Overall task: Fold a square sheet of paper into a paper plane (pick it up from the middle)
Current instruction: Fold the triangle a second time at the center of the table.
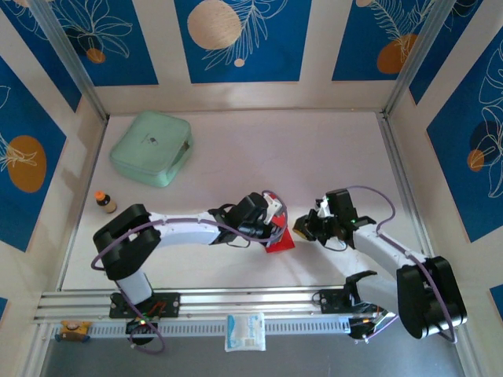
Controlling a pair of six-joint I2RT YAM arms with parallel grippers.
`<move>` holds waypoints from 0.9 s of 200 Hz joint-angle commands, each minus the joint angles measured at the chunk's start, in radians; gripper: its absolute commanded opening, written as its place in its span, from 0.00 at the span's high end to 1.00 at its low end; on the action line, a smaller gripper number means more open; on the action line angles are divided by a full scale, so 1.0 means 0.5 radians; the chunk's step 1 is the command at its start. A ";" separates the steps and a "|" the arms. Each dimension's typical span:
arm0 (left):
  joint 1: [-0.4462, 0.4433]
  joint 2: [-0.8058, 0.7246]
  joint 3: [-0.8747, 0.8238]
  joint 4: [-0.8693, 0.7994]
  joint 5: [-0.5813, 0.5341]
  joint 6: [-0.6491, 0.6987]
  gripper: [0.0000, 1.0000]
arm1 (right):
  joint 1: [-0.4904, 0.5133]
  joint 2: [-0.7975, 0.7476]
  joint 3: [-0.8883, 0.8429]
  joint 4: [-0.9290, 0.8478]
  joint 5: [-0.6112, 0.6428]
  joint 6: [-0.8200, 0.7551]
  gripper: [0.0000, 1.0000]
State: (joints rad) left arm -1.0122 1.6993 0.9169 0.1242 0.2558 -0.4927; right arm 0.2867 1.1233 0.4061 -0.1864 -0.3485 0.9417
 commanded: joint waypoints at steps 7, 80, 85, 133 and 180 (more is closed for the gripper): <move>0.033 0.037 -0.036 0.050 0.044 -0.071 1.00 | 0.092 0.074 -0.018 0.119 -0.055 0.075 0.94; 0.048 0.038 -0.047 -0.012 0.016 -0.048 1.00 | 0.197 0.393 0.015 0.230 -0.034 0.088 0.99; 0.049 0.042 -0.051 -0.013 0.016 -0.047 1.00 | 0.197 0.405 0.016 0.208 -0.008 0.076 0.99; 0.109 0.055 -0.108 -0.018 0.047 -0.043 1.00 | 0.219 0.458 -0.053 0.106 0.134 0.017 1.00; 0.171 0.074 -0.140 -0.040 0.025 -0.006 1.00 | 0.247 0.454 -0.038 0.087 0.154 0.015 1.00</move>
State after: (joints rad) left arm -0.9455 1.7164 0.8635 0.1257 0.2588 -0.5156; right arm 0.3973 1.3384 0.4026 -0.0883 -0.3119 0.9661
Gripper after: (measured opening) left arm 0.064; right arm 0.053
